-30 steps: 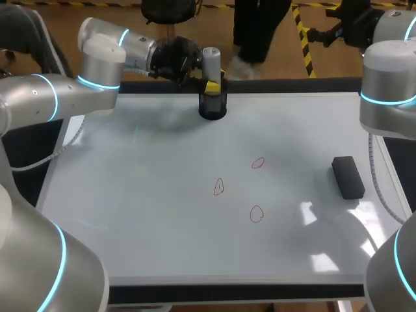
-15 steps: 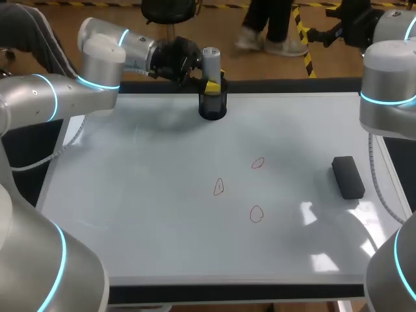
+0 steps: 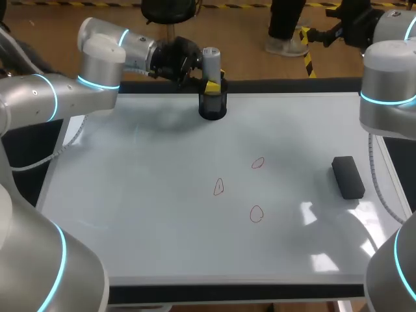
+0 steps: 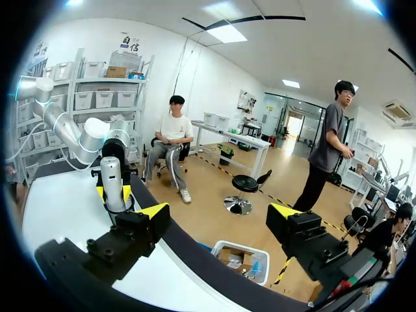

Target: Pick up the inspection probe, press it on each red-marked spot on the whiteboard one by one, put down the probe, pick up the eraser, and wipe off all the red marks.

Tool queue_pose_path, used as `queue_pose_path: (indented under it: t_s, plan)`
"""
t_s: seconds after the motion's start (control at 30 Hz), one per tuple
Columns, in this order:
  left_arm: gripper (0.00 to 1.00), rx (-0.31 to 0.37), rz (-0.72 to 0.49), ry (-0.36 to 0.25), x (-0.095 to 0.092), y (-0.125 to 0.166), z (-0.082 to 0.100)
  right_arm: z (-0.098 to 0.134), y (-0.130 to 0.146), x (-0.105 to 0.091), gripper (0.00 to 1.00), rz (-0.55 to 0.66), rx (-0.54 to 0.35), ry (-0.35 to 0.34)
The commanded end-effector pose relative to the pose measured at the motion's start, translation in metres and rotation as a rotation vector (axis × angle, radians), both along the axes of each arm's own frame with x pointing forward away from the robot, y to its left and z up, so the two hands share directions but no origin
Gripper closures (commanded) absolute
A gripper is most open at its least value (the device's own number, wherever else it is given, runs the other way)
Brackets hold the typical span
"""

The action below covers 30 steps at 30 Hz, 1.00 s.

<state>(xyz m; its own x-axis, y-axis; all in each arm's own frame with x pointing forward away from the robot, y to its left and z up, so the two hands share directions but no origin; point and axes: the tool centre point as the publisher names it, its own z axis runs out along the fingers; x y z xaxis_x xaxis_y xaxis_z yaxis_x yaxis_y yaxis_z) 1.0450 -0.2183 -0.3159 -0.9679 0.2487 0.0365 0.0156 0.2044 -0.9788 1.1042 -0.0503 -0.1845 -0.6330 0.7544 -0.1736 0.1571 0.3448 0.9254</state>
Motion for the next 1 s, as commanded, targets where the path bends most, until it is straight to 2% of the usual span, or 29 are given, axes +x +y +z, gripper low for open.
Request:
queue_pose_path:
  t_s: [0.03,0.53,1.0]
  plan:
    - [1.00,0.001,0.002,-0.002,-0.001,0.000,0.002,0.000,0.000,0.000,0.00,0.000,0.000,0.000]
    - [1.00,0.011,-0.036,-0.060,-0.002,-0.012,0.031,0.000,0.000,0.000,0.00,0.000,0.000,0.000]
    - [1.00,0.016,-0.034,-0.102,0.002,-0.007,0.052,0.000,0.000,0.000,0.00,0.000,0.000,0.000]
